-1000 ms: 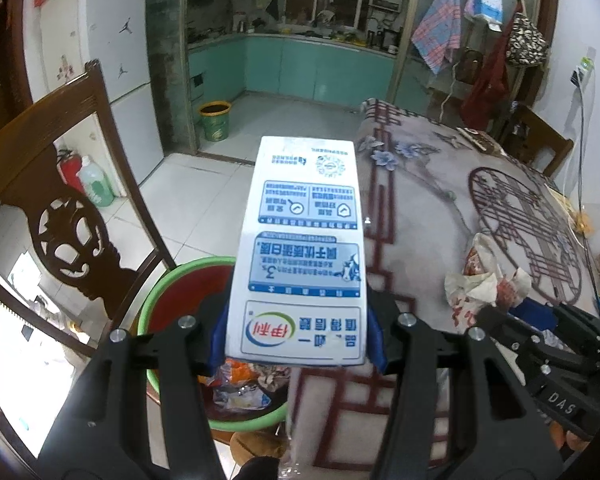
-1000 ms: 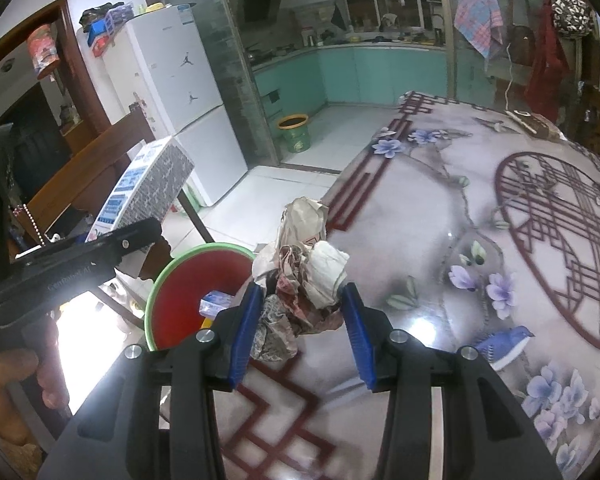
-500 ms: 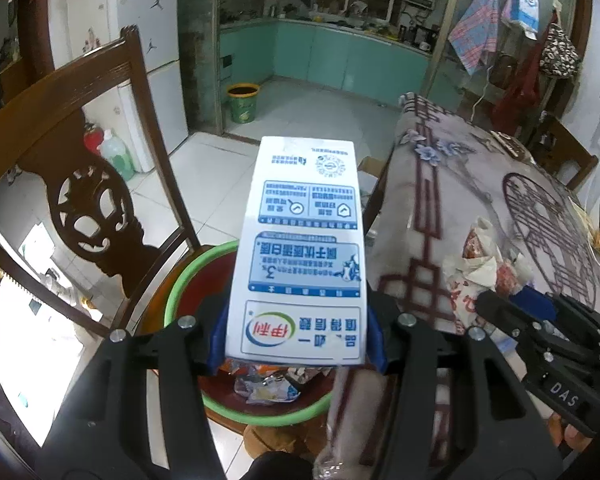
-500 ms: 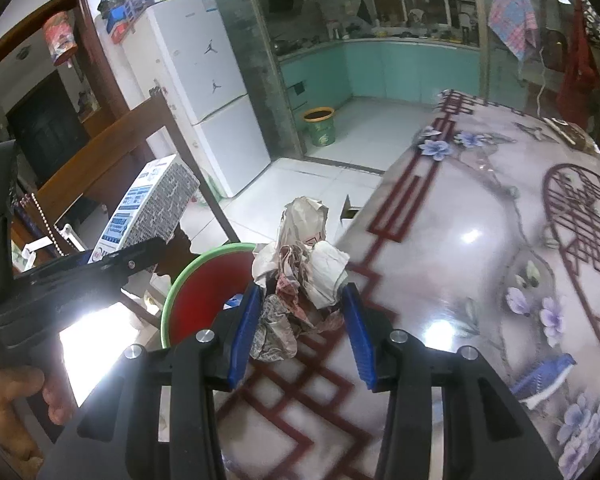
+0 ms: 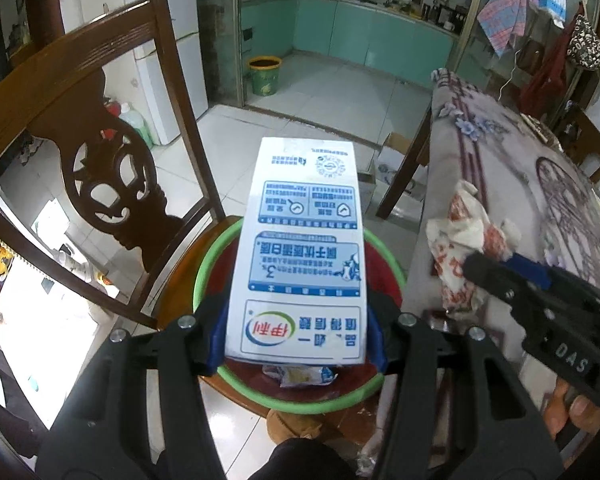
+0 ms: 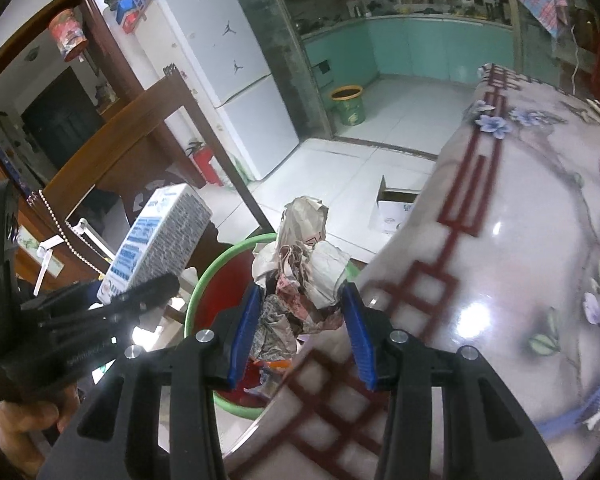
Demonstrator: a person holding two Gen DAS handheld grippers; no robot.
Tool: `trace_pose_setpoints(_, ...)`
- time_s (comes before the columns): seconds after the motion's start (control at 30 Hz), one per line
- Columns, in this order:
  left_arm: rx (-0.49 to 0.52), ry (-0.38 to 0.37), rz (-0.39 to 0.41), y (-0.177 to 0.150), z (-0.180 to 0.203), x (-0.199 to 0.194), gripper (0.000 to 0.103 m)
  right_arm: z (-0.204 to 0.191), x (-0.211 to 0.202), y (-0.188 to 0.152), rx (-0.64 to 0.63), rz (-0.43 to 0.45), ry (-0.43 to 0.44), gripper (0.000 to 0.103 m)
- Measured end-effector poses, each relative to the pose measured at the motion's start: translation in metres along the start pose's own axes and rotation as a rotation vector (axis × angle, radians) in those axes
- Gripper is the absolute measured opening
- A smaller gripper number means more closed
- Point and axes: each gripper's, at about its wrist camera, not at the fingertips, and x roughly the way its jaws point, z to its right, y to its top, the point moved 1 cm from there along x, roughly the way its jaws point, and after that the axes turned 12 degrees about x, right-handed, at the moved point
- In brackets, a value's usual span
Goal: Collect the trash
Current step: 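Carry the crumpled paper and milk carton from the table to the red bucket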
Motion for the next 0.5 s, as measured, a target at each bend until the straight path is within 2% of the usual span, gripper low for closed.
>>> trace_pose_setpoints(0.5,-0.035,0.019,-0.041,-0.003,-0.016,0.014,0.051,-0.018,0.057,-0.001,-0.071,-0.11,-0.031,0.044)
